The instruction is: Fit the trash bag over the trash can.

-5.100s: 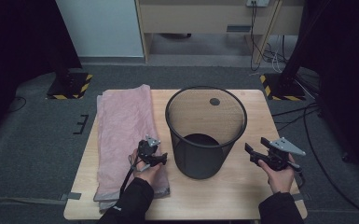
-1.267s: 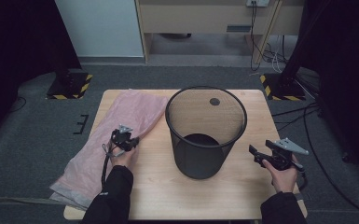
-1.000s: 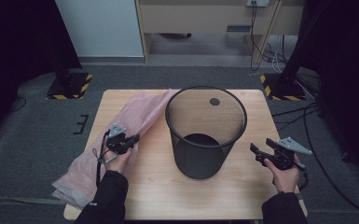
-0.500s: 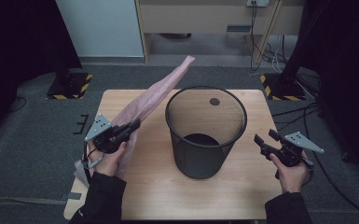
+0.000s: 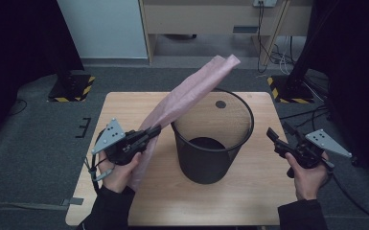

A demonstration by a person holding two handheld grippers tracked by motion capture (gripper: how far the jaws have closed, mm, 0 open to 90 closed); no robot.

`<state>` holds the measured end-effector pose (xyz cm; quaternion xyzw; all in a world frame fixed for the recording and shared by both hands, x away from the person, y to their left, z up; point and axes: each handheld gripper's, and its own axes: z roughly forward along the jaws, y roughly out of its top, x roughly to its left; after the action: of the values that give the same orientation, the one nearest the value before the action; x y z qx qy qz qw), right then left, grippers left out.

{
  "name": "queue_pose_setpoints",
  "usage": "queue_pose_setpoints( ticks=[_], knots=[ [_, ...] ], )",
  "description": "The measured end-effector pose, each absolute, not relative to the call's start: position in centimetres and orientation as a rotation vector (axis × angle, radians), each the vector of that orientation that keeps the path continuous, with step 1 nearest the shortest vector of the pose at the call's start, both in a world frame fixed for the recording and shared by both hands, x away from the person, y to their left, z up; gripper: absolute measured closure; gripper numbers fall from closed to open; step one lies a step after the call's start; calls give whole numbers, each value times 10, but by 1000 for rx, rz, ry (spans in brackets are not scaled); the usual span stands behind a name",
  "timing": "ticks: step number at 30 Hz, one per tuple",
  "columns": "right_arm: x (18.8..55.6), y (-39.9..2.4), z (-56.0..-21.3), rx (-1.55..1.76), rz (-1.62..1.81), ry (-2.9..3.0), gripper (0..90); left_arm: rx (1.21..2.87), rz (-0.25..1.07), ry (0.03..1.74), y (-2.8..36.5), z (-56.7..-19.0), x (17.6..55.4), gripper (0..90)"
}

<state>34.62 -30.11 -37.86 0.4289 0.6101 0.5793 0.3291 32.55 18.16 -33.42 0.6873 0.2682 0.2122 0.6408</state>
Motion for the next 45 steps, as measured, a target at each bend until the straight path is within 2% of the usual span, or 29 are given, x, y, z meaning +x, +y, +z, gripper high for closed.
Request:
queue_pose_setpoints(
  ticks=[8,18,32,45],
  knots=[
    [349,-281,-350,1037,1618,1570,296,1682,480,536,160,-342,323,900],
    [357,-256,-322,959,1679,1591,276,1709,425,442,144,-341,316,900],
    [362,-221,-306,881,1775,1691,254,1743,399,337,115,-342,302,900],
    [359,-211,-302,862,1864,1733,254,1774,374,272,91,-347,294,900]
  ],
)
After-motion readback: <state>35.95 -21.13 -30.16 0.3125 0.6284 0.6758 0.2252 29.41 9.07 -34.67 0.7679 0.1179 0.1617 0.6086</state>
